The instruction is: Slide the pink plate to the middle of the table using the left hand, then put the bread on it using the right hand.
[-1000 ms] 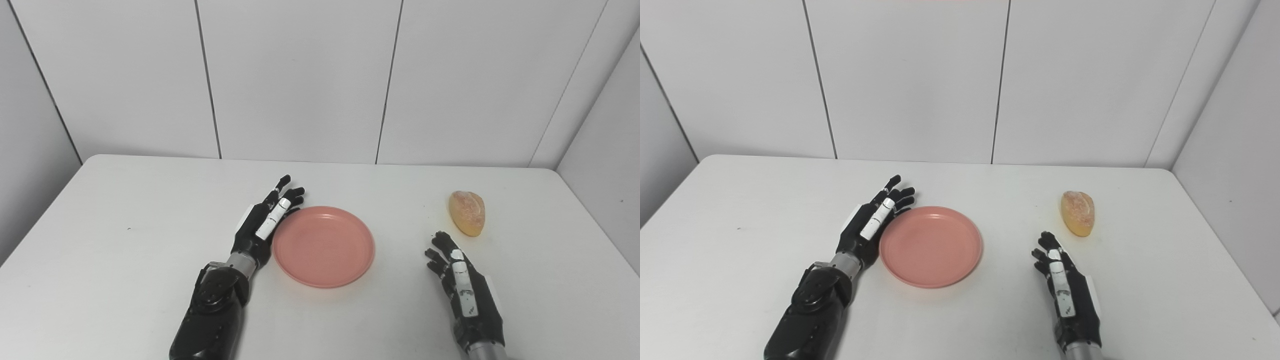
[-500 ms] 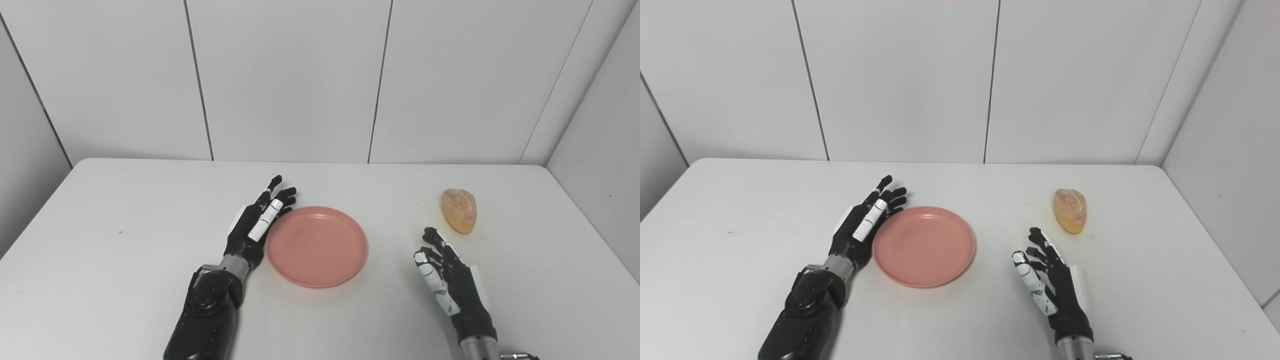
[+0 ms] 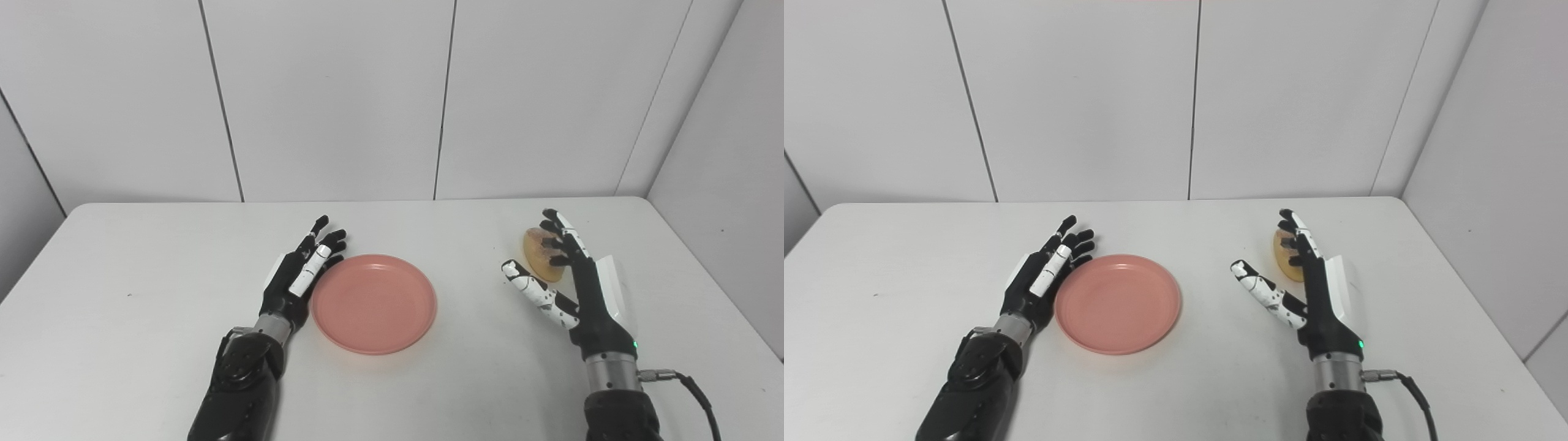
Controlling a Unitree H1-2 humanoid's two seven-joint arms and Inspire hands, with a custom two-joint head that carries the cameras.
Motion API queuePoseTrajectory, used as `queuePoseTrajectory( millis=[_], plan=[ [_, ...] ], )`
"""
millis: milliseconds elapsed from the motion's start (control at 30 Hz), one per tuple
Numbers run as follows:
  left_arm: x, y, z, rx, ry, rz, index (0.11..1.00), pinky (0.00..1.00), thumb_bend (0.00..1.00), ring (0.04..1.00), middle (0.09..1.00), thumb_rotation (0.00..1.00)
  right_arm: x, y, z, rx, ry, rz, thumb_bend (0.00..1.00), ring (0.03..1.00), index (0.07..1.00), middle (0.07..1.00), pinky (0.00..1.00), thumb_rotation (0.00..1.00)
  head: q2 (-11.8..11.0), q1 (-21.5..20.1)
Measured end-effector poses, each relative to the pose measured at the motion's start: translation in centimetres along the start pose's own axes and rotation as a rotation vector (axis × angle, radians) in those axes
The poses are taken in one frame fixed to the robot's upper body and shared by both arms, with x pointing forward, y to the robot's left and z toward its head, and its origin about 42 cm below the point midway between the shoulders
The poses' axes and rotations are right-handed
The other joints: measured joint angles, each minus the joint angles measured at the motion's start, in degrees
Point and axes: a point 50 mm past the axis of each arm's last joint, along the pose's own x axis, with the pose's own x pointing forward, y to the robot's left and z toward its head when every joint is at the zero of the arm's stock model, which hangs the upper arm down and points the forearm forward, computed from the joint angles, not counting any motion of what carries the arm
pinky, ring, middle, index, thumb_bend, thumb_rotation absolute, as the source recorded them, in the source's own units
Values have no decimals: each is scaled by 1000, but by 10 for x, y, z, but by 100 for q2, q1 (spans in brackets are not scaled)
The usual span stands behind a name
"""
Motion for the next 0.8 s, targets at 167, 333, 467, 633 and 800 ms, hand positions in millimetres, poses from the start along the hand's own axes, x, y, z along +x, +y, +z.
queuePoseTrajectory(
  millis=[167, 333, 467, 633, 800],
  plan=[
    [3, 0, -1, 1, 1, -9, 946, 860, 753, 874, 865, 674, 18, -12, 14, -102, -69, -93, 859, 715, 851, 814, 590, 734, -88, -194],
    [5, 1, 0, -3, -2, -9, 948, 858, 746, 876, 862, 672, 42, -25, 22, -208, -117, -155, 886, 745, 868, 854, 587, 724, -150, -325],
    [5, 1, 0, -4, -8, -14, 957, 858, 763, 876, 864, 687, 57, -27, 22, -307, -126, -141, 897, 772, 870, 867, 596, 704, -123, -325],
    [5, 3, -1, -12, -3, -9, 962, 871, 759, 887, 869, 695, 80, -30, 20, -424, -126, -156, 935, 764, 860, 850, 600, 669, -167, -308],
    [6, 4, 0, -15, -5, -12, 970, 862, 757, 880, 866, 694, 112, -39, 19, -563, -89, -166, 959, 737, 844, 818, 559, 653, -150, -299]
  ],
)
